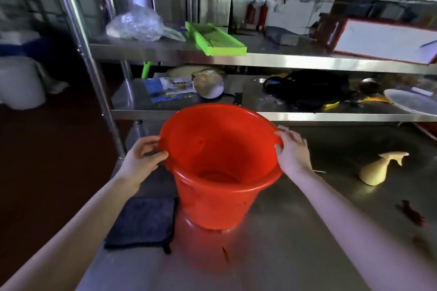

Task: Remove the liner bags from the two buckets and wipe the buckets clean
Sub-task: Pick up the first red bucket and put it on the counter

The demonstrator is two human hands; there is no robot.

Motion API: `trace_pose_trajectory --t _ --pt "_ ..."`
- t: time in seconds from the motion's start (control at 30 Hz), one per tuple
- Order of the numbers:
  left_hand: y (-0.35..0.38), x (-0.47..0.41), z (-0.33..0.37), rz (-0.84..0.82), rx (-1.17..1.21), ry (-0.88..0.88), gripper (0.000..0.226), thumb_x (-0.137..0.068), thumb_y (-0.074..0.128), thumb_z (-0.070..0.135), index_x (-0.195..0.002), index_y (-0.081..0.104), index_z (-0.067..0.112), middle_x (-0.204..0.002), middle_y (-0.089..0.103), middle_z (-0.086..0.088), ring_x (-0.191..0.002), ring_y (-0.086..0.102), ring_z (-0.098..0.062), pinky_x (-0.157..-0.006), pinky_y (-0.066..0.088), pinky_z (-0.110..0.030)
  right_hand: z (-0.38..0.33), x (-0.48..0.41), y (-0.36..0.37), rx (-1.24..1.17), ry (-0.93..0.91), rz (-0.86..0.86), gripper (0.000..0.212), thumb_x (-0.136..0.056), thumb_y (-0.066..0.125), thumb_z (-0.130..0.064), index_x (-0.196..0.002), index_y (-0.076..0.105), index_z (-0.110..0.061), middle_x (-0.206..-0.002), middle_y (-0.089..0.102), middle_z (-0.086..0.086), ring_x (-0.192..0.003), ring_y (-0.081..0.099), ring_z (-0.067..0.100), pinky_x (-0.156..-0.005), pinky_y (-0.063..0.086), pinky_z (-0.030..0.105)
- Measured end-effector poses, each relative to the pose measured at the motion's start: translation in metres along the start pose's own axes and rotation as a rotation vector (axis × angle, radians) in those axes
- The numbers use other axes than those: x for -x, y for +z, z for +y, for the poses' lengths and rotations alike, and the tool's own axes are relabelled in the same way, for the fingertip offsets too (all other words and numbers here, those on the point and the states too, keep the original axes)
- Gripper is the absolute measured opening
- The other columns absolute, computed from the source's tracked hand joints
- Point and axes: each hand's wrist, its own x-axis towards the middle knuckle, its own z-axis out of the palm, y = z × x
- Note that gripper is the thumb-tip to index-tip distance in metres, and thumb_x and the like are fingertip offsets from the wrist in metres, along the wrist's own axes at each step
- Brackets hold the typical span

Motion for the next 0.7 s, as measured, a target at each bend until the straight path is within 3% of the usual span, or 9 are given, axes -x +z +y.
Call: trace_pose_trajectory --t 0.13,0.27,0.37,0.47,0.57,0.7 --pt "-0.008 0.021 -0.016 0.149 -0.035 0.02 0.041 -0.082 0.078 0.023 -0.116 0.058 0.034 -0.109 0.066 0.012 -0.096 0.064 -0.006 -0.072 0.049 -0.025 -0.048 0.004 0.001 -0.17 -0.355 0.043 0.032 -0.092 0.062 -0.025 -0.123 0.061 -0.019 -0.128 0.052 0.005 -0.121 0.047 0.028 -0.103 0.04 0.04" --pt "-0.028 0.054 -0.059 0.279 -0.09 -0.101 0.032 -0.081 0.078 0.018 -0.105 0.061 0.032 -0.101 0.069 0.004 -0.091 0.065 -0.012 -0.076 0.05 -0.03 -0.122 0.045 0.018 -0.385 -0.671 -0.114 0.027 -0.089 0.064 -0.018 -0.116 0.066 -0.015 -0.121 0.056 0.004 -0.113 0.053 0.024 -0.103 0.034 0.026" --pt "-0.048 0.076 -0.093 0.324 -0.138 -0.2 0.035 -0.081 0.077 0.01 -0.111 0.062 0.02 -0.094 0.066 0.002 -0.09 0.064 -0.018 -0.074 0.048 -0.029 -0.165 0.082 0.038 -0.383 -0.872 -0.264 0.03 -0.087 0.063 -0.014 -0.116 0.066 -0.012 -0.121 0.058 0.005 -0.112 0.052 0.026 -0.102 0.038 0.032" --pt "-0.069 0.085 -0.121 0.369 -0.175 -0.279 0.035 -0.081 0.076 0.01 -0.113 0.063 0.019 -0.092 0.065 0.002 -0.084 0.063 -0.013 -0.062 0.046 -0.023 -0.191 0.105 0.068 -0.208 -1.044 -0.265 0.03 -0.084 0.062 -0.015 -0.113 0.067 -0.014 -0.118 0.061 0.005 -0.108 0.055 0.027 -0.1 0.039 0.038" --pt "-0.088 0.08 -0.15 0.376 -0.22 -0.347 0.038 -0.081 0.077 0.01 -0.115 0.061 0.016 -0.098 0.066 -0.004 -0.081 0.061 -0.013 -0.062 0.045 -0.024 -0.209 0.119 0.108 -0.166 -1.033 -0.391 0.032 -0.082 0.061 -0.012 -0.114 0.065 -0.011 -0.119 0.06 0.006 -0.108 0.053 0.029 -0.098 0.04 0.038" --pt "-0.108 0.063 -0.187 0.345 -0.365 -0.421 0.045 -0.083 0.075 0.019 -0.124 0.057 0.015 -0.112 0.066 -0.005 -0.085 0.062 -0.013 -0.059 0.045 -0.019 -0.216 0.129 0.178 -0.087 -0.858 -0.605 0.039 -0.085 0.059 -0.016 -0.124 0.06 -0.016 -0.127 0.055 0.003 -0.115 0.049 0.026 -0.101 0.039 0.036"
